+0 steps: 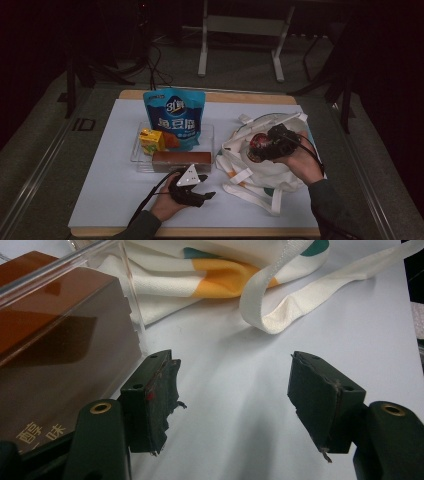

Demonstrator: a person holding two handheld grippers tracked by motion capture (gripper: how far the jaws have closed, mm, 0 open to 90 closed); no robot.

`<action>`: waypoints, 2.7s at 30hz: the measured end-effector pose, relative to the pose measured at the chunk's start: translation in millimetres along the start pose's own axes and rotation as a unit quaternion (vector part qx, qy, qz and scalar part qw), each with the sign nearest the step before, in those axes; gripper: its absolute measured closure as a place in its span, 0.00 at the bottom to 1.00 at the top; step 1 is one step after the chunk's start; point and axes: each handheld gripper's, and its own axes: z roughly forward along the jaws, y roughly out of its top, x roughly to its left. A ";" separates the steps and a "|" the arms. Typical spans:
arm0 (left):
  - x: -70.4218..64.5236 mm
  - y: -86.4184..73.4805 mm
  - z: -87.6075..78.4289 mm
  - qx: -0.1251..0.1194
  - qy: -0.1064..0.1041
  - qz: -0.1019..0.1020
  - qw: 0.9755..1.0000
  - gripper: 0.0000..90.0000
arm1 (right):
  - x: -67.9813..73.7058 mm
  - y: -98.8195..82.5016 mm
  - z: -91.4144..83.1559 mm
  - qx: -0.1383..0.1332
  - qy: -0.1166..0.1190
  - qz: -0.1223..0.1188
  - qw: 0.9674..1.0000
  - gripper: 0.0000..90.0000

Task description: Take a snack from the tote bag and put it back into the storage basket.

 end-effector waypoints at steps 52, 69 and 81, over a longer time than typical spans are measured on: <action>0.5 0.1 0.1 0.001 -0.001 -0.002 1.000 0.39 | 37.5 61.5 2.4 -0.029 0.051 -0.042 0.997 0.29; 0.4 0.1 0.0 0.000 0.000 -0.001 1.000 0.39 | 53.5 86.3 14.0 -0.049 0.072 -0.045 0.995 0.29; -0.5 0.1 0.0 0.001 0.000 0.003 1.000 0.39 | 62.7 99.0 39.7 -0.039 0.078 -0.041 0.995 0.29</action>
